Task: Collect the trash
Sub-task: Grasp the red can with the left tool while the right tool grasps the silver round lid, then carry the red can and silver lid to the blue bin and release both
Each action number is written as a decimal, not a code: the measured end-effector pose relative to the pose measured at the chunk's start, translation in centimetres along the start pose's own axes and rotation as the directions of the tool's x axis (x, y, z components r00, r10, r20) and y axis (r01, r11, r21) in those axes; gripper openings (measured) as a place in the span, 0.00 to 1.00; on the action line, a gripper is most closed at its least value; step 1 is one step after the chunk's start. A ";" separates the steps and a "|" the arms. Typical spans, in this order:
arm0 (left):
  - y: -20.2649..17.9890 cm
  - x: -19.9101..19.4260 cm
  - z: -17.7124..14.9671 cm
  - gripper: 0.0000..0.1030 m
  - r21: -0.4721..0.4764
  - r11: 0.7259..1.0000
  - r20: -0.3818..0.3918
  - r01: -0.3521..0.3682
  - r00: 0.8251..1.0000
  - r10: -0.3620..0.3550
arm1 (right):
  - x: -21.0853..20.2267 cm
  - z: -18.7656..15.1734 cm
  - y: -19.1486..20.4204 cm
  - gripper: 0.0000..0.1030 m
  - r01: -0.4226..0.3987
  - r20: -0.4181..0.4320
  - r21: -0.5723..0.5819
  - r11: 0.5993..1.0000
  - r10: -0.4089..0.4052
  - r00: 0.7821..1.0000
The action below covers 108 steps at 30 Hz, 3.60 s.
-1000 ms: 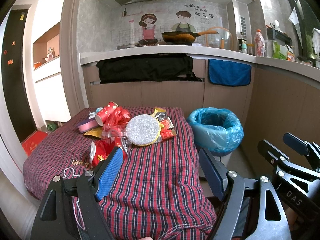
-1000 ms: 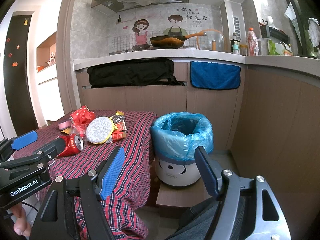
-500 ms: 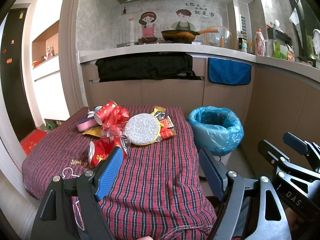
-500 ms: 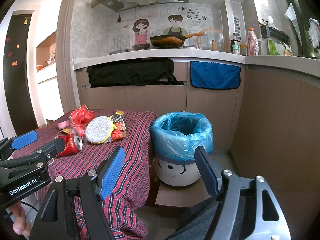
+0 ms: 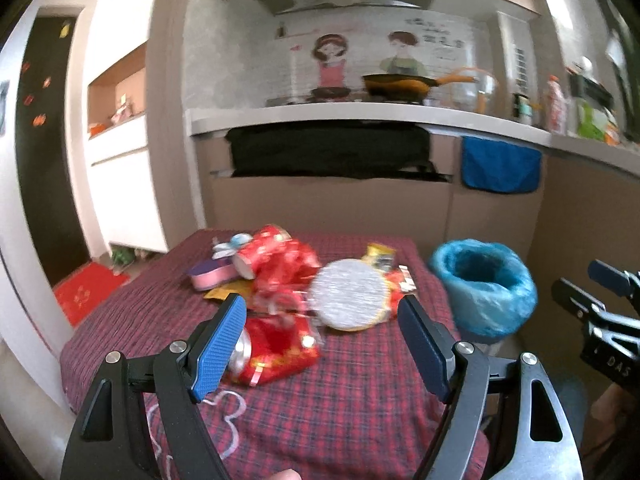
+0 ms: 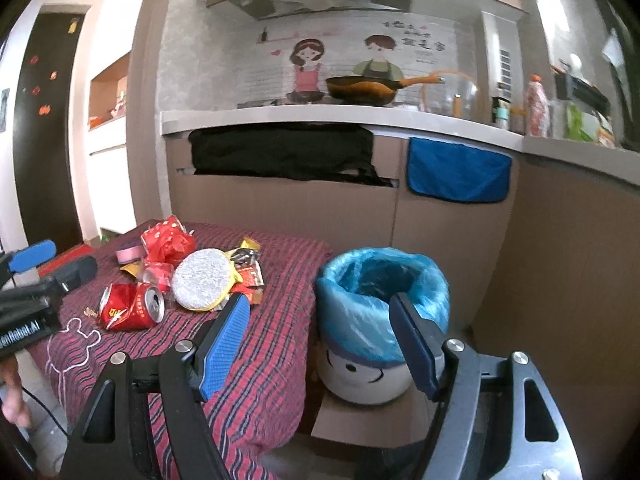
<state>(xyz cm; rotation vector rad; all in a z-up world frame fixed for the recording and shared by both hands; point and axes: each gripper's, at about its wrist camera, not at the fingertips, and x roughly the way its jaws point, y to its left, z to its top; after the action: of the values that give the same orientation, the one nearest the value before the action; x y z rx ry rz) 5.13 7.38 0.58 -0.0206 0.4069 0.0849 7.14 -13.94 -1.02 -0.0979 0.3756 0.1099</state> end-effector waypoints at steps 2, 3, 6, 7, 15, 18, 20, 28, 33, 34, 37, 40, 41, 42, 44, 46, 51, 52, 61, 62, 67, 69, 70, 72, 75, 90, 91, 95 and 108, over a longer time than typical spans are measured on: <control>2.2 0.8 0.1 0.76 -0.053 0.999 -0.011 -0.014 1.000 0.014 | 1.0 0.3 0.7 0.67 -0.014 -0.009 -0.028 1.000 0.013 1.000; 3.2 1.1 0.1 0.76 -0.074 0.997 -0.016 -0.023 1.000 0.022 | 1.8 0.5 1.3 0.67 -0.024 -0.018 -0.048 0.999 0.023 1.000; 6.5 2.4 0.2 0.76 -0.137 0.989 -0.046 -0.052 0.998 0.046 | 3.6 0.7 2.7 0.67 -0.052 -0.039 -0.082 0.995 0.048 0.998; 7.4 3.0 0.2 0.76 -0.155 0.986 -0.058 -0.058 0.997 0.049 | 4.1 0.8 3.1 0.67 -0.061 -0.046 -0.089 0.994 0.057 0.997; 13.0 5.9 -1.3 0.76 -0.200 0.957 -0.098 -0.211 0.976 0.194 | 8.8 1.5 7.7 0.67 -0.204 -0.133 -0.140 0.969 0.185 0.974; 15.0 6.8 -1.9 0.76 -0.240 0.956 -0.123 -0.169 0.982 0.143 | 10.2 1.3 9.8 0.67 -0.274 -0.173 -0.141 0.951 0.248 0.953; 15.8 7.2 -2.4 0.76 -0.261 0.954 -0.144 -0.146 0.983 0.111 | 11.0 1.1 11.2 0.67 -0.309 -0.197 -0.146 0.940 0.278 0.940; 12.6 10.1 -4.3 0.76 -0.183 0.983 -0.240 -0.013 0.970 -0.031 | 15.1 1.9 14.8 0.56 -0.347 -0.246 -0.173 0.922 0.301 0.922; 10.9 12.6 -5.0 0.69 -0.199 0.978 -0.283 0.069 0.951 -0.125 | 16.6 2.6 11.9 0.57 -0.252 -0.245 -0.150 0.956 0.211 0.946; 10.6 13.1 -5.1 0.68 -0.188 0.980 -0.293 0.059 0.950 -0.113 | 16.7 2.5 11.0 0.58 -0.242 -0.256 -0.129 0.962 0.204 0.945; 10.0 14.4 -5.1 0.64 -0.154 0.988 -0.317 0.013 0.947 -0.062 | 17.0 2.2 9.4 0.58 -0.227 -0.274 -0.097 0.969 0.193 0.942; 10.2 15.6 -5.2 0.62 -0.180 0.984 -0.337 -0.001 0.940 -0.060 | 17.3 2.0 8.8 0.58 -0.215 -0.275 -0.093 0.972 0.182 0.944; 10.2 16.1 -5.2 0.61 -0.199 0.980 -0.346 0.002 0.935 -0.072 | 17.4 2.0 8.7 0.58 -0.223 -0.273 -0.091 0.971 0.191 0.943; 10.3 16.4 -5.3 0.61 -0.206 0.979 -0.354 0.003 0.932 -0.077 | 17.5 2.0 8.7 0.58 -0.235 -0.270 -0.088 0.968 0.204 0.941; 10.1 16.9 -5.4 0.58 -0.209 0.978 -0.357 0.002 0.931 -0.078 | 18.1 2.3 8.9 0.58 -0.290 -0.270 -0.083 0.953 0.259 0.927; 10.0 17.1 -5.5 0.51 -0.217 0.976 -0.348 0.015 0.933 -0.092 | 19.0 2.4 9.4 0.58 -0.330 -0.279 -0.088 0.940 0.295 0.914; 10.4 16.2 -5.2 0.36 -0.228 0.974 -0.312 0.016 0.946 -0.089 | 23.3 2.5 10.4 0.58 -0.341 -0.322 -0.096 0.935 0.295 0.900; 10.5 15.8 -5.1 0.36 -0.229 0.973 -0.304 0.013 0.949 -0.084 | 24.2 2.5 10.4 0.58 -0.336 -0.330 -0.092 0.937 0.289 0.899; 12.3 13.9 -4.6 0.30 -0.227 0.973 -0.278 -0.040 0.960 -0.026 | 26.1 2.7 11.6 0.33 -0.432 -0.412 -0.034 0.901 0.381 0.828; 12.4 13.6 -4.6 0.30 -0.224 0.974 -0.274 -0.045 0.962 -0.018 | 25.6 2.8 11.9 0.29 -0.431 -0.409 -0.059 0.900 0.372 0.833; 13.6 11.9 -4.4 0.29 -0.220 0.972 -0.243 -0.084 0.970 0.029 | 22.3 4.1 11.8 0.14 -0.464 -0.355 -0.083 0.882 0.409 0.841; 14.0 11.3 -4.3 0.28 -0.223 0.971 -0.232 -0.090 0.972 0.036 | 20.9 4.4 11.7 0.13 -0.472 -0.334 -0.084 0.878 0.421 0.843; 14.2 11.0 -4.2 0.28 -0.222 0.970 -0.224 -0.093 0.974 0.042 | 20.3 4.4 11.6 0.12 -0.473 -0.324 -0.089 0.877 0.423 0.846; 14.2 10.3 -4.0 0.28 -0.215 0.972 -0.211 -0.098 0.976 0.052 | 18.8 4.5 11.7 0.12 -0.473 -0.304 -0.102 0.875 0.425 0.853; 13.7 9.4 -3.4 0.28 -0.196 0.977 -0.183 -0.084 0.982 0.048 | 17.4 4.9 11.6 0.11 -0.443 -0.269 -0.133 0.887 0.398 0.877; 6.2 9.1 4.3 0.27 -0.007 1.000 0.016 -0.020 1.000 0.020 | 14.7 8.0 6.6 0.11 -0.338 -0.140 -0.097 0.936 0.324 0.936; 5.6 9.4 5.0 0.27 -0.001 1.000 0.021 -0.010 1.000 0.010 | 14.8 8.2 6.1 0.11 -0.337 -0.134 -0.088 0.937 0.324 0.937; 2.7 11.4 7.3 0.27 0.024 0.999 0.027 0.037 0.999 -0.037 | 15.0 9.2 4.2 0.11 -0.320 -0.114 -0.057 0.946 0.313 0.943; -11.8 17.2 13.4 0.27 0.144 0.952 0.027 0.269 0.961 -0.275 | 15.0 11.5 -7.5 0.11 -0.124 -0.037 0.019 0.992 0.125 0.991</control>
<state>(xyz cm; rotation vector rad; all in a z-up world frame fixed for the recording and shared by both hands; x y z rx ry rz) 27.17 -2.56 6.06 0.0624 0.3595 -0.2154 26.08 -18.68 4.66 -0.0598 0.4205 0.2286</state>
